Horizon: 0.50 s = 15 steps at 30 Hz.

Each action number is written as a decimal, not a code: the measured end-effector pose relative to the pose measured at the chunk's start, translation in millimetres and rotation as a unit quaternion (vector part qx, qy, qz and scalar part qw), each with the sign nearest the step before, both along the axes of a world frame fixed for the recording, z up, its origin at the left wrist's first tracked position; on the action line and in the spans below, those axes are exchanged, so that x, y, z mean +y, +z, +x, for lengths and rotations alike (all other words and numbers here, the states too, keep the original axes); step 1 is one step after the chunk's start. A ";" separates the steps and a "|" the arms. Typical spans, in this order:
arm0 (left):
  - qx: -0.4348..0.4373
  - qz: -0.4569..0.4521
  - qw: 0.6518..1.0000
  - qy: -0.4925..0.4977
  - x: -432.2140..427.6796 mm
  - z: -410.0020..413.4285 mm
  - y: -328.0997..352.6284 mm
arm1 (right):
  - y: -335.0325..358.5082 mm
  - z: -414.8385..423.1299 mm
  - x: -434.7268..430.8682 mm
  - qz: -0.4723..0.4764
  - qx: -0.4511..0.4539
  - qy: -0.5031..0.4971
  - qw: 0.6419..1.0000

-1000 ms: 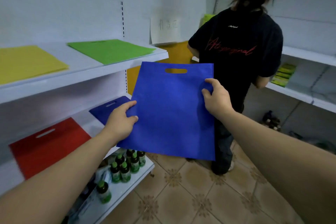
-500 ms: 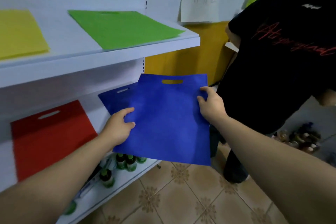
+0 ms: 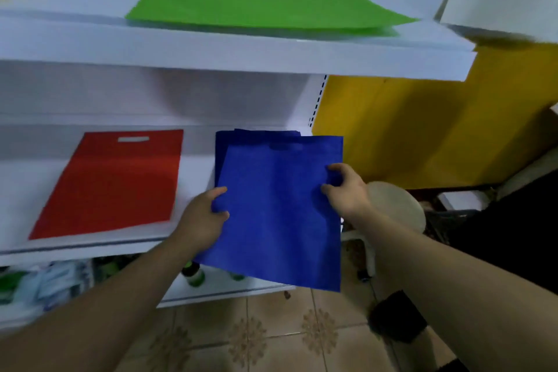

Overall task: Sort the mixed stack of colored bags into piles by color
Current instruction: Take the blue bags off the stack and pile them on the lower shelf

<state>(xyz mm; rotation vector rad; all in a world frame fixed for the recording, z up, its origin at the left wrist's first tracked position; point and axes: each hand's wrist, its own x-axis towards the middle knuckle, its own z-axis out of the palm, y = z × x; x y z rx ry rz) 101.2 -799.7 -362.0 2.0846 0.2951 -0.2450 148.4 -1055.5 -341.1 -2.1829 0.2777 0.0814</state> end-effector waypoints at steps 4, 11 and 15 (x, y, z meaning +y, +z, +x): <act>-0.005 0.060 0.998 0.016 -0.6 16.0 -29.7 | -36.8 32.4 -1.8 -0.012 -0.003 0.039 0.999; -0.040 0.116 0.992 0.023 8.0 45.7 -58.8 | -85.7 87.3 15.7 -0.074 -0.031 0.071 0.994; -0.015 0.158 0.986 -0.052 15.3 49.5 -77.2 | -106.1 101.7 18.5 -0.166 -0.012 0.109 0.980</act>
